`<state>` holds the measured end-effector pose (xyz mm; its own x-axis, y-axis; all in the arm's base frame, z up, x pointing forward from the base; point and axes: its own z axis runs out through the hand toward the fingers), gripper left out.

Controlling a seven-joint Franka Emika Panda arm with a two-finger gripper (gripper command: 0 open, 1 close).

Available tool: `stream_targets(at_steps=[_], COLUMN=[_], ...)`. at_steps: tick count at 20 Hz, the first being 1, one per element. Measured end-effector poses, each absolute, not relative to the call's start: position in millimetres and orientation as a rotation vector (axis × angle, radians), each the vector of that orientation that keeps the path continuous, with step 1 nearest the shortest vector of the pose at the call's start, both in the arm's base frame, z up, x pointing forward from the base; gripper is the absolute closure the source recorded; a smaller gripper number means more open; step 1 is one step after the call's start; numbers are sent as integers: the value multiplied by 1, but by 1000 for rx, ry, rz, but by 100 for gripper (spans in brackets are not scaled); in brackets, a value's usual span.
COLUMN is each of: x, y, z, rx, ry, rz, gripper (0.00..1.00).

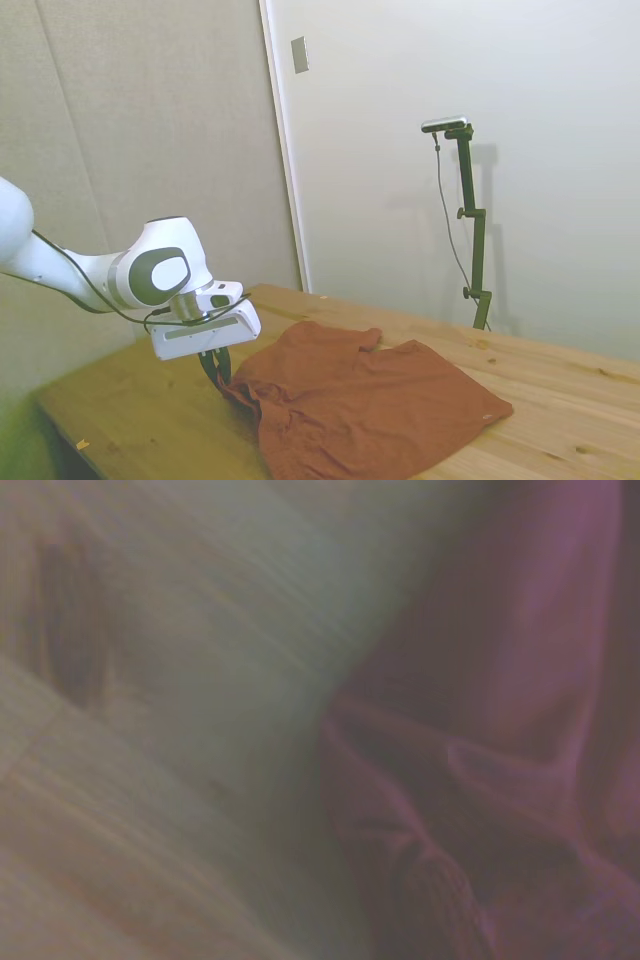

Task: Unfold the shorts

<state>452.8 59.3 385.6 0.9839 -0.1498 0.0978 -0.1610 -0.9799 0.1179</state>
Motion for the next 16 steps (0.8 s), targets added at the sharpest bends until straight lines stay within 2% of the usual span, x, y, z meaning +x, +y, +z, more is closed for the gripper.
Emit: stream_targets(at_steps=[4,11,16], x=[437,414,390], y=[62,74,91], z=[381,388,415], rx=[2996,2988,3014], ry=[-225,-214,-227], rz=[122,149,167], gripper=[0,0,0])
